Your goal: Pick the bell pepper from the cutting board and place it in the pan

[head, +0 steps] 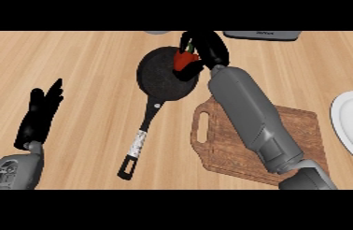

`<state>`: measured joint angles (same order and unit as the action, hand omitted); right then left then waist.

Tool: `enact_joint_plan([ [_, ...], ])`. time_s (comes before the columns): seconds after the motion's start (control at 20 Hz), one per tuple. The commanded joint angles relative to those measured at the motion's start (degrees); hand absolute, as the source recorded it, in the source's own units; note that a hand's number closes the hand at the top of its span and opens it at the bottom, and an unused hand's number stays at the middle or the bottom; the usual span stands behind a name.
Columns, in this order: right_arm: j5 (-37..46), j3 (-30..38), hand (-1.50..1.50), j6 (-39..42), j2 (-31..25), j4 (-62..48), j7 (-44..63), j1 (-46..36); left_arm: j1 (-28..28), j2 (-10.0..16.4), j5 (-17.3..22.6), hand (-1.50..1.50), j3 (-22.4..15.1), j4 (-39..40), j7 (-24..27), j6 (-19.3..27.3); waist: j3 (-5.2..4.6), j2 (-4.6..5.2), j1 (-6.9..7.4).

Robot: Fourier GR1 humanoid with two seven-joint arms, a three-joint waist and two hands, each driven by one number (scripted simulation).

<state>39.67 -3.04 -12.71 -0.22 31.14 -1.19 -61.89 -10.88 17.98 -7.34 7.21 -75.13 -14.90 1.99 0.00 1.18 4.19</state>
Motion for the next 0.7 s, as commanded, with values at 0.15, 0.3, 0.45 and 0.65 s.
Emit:
enact_joint_plan([
  [0.15,-6.1,-2.4,1.50,-4.9,0.2,-11.9,-6.6,-1.4,-3.7,0.3,-0.1,0.00,0.0,3.1,1.5,-1.0,0.01,1.17,2.60],
  [0.3,-8.9,-2.8,1.50,-4.8,0.2,-14.1,-6.5,-3.0,-4.0,-0.8,-1.5,0.00,-2.2,2.4,0.7,-0.9,0.04,1.39,3.90],
  [0.45,-13.6,-0.6,1.50,-3.8,0.2,-15.4,-8.6,-1.2,-4.5,-0.7,-1.2,0.00,-2.6,0.9,0.7,-1.6,0.14,1.67,5.45],
  [0.65,-17.3,-0.4,-1.50,-1.7,0.2,-17.5,-8.2,-2.7,-6.5,-0.6,-0.9,0.00,-2.7,1.7,0.2,-2.5,0.13,2.03,7.43],
])
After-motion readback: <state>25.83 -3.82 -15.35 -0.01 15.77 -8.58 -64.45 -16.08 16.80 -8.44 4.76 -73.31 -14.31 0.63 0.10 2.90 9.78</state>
